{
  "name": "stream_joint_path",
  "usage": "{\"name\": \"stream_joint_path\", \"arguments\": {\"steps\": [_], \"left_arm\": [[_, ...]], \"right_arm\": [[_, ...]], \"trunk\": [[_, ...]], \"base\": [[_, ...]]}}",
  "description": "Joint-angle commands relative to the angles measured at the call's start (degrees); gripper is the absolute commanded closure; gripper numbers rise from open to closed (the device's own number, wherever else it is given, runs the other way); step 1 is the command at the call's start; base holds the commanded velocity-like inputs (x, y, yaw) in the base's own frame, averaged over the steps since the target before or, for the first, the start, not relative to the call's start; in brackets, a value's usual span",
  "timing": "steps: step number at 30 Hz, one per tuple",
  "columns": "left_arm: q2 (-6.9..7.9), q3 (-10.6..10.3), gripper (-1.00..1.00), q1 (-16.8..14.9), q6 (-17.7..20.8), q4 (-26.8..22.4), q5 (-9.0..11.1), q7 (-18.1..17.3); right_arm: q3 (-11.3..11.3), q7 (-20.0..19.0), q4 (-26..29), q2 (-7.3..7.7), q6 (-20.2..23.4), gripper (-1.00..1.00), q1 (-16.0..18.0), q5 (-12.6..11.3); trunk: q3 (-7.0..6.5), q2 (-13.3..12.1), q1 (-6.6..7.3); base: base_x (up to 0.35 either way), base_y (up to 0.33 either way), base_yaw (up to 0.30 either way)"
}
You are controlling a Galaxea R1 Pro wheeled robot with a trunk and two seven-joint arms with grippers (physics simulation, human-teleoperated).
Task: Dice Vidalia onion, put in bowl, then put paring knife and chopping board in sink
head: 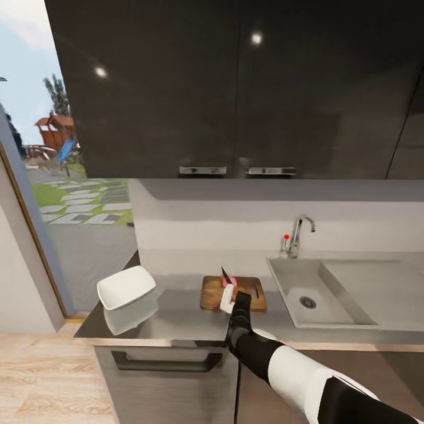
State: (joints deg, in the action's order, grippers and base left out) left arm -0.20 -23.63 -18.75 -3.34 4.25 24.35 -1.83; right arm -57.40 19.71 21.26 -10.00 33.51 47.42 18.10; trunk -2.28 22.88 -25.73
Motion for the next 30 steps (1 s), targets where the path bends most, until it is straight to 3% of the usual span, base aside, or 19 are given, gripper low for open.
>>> {"name": "stream_joint_path", "arguments": {"steps": [1, 7, 30], "left_arm": [[-0.05, -0.46, -1.0, -0.06, -0.35, 0.23, 0.51, -0.19], [-0.07, -0.46, -1.0, -0.06, -0.35, 0.23, 0.48, -0.19], [-0.07, -0.46, -1.0, -0.06, -0.35, 0.23, 0.45, -0.19]], "right_arm": [[-0.34, 0.05, -0.03, 0.0, 0.41, 1.0, 0.04, 0.18], [-0.34, 0.06, -0.08, 0.0, 0.4, 1.0, 0.04, 0.18], [-0.25, -0.3, -0.42, 0.0, -1.61, 1.0, 0.03, -0.08]], "trunk": [[0.02, 0.04, -0.05], [0.02, 0.04, -0.05], [0.02, 0.04, -0.05]], "base": [[0.265, -0.16, 0.0], [0.152, -0.117, 0.0], [0.003, -0.002, 0.0]]}}
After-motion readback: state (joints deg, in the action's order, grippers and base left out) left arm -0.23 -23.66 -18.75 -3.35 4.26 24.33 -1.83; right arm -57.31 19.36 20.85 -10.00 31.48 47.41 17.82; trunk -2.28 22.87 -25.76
